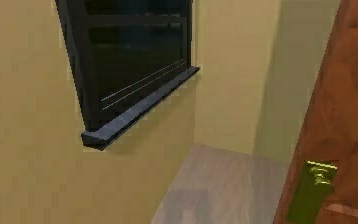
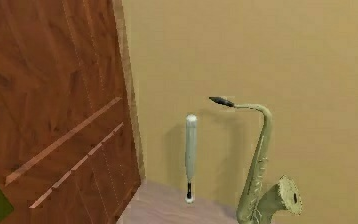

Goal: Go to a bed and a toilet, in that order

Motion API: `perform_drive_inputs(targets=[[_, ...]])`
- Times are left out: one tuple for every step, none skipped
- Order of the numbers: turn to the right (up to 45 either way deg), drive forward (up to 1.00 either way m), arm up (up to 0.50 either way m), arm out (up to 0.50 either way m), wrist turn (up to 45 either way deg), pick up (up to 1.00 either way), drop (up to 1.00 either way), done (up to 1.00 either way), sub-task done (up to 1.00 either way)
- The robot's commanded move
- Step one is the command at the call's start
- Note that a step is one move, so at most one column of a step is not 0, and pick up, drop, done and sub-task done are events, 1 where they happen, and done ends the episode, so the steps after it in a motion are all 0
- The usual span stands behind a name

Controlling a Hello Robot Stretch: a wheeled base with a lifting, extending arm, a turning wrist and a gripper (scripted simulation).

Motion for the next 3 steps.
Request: perform_drive_inputs(targets=[[-24.0, 0.00, 0.00, 0.00, 0.0, 0.00, 0.00, 0.00, 0.00], [0.0, 0.20, 0.00, 0.00, 0.0, 0.00, 0.00, 0.00, 0.00], [18.0, 0.00, 0.00, 0.00, 0.0, 0.00, 0.00, 0.00, 0.00]])
